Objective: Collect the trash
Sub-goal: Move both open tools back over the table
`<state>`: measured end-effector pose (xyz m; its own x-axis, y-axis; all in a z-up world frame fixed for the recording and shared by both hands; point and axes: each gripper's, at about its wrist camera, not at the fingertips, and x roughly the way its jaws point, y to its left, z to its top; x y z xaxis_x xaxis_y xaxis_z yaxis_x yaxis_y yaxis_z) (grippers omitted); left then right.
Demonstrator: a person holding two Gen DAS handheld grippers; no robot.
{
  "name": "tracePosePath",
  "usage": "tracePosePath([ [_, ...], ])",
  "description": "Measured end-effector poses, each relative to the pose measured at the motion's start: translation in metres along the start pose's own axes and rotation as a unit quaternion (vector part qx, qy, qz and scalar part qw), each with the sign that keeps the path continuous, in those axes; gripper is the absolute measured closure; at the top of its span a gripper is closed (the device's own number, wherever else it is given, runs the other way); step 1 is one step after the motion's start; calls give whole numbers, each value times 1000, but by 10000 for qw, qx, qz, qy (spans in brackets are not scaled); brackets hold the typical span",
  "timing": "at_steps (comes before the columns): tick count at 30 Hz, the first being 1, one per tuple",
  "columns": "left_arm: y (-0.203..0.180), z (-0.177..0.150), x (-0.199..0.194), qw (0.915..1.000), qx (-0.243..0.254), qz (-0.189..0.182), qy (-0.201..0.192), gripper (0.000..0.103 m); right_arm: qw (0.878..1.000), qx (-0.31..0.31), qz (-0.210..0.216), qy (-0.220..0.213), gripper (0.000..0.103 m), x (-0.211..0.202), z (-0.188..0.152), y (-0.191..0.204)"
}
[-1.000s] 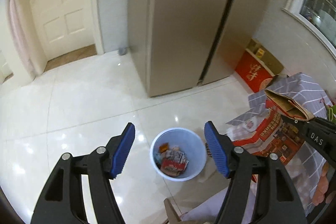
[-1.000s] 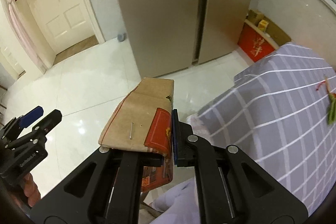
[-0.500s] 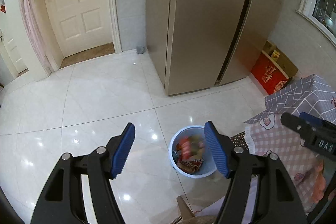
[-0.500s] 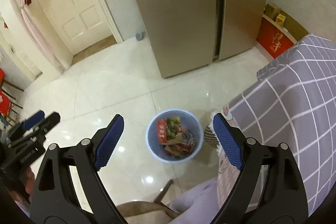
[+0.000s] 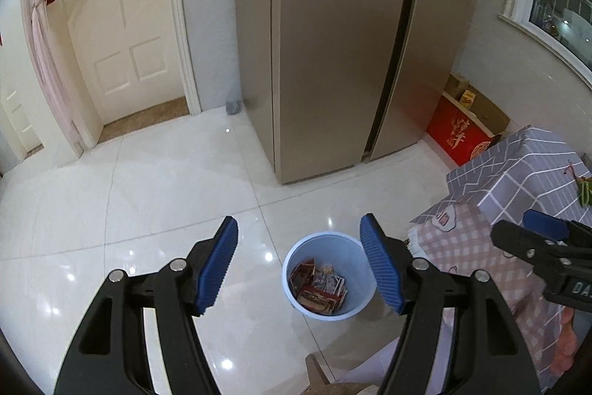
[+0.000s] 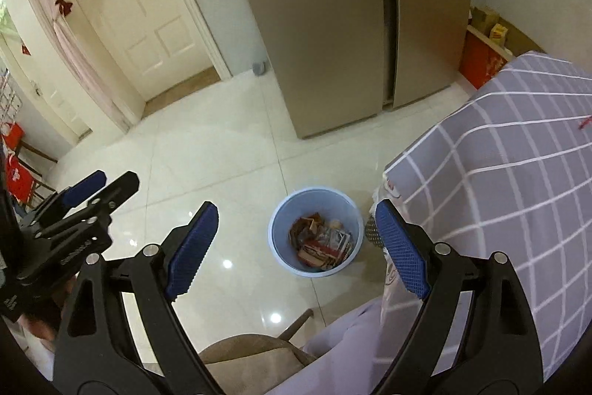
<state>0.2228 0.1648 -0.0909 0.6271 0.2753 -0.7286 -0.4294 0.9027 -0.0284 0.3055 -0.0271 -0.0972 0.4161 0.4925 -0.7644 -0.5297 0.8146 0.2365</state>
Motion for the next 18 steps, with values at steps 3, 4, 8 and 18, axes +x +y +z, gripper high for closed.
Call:
tracePosePath([
  [3, -9, 3, -9, 9999, 67, -75, -126, 36, 9999, 59, -20, -150, 17, -15, 2, -6],
  [4, -13, 4, -11, 9998, 89, -113, -157, 36, 9998, 73, -55, -188, 17, -20, 2, -9],
  [8, -32, 10, -21, 9990, 224, -228, -318, 36, 9990, 263, -146, -336, 17, -37, 0, -25],
  [18, -88, 18, -31, 9949, 593, -653, -493, 36, 9930, 830, -427, -727, 17, -84, -12, -83],
])
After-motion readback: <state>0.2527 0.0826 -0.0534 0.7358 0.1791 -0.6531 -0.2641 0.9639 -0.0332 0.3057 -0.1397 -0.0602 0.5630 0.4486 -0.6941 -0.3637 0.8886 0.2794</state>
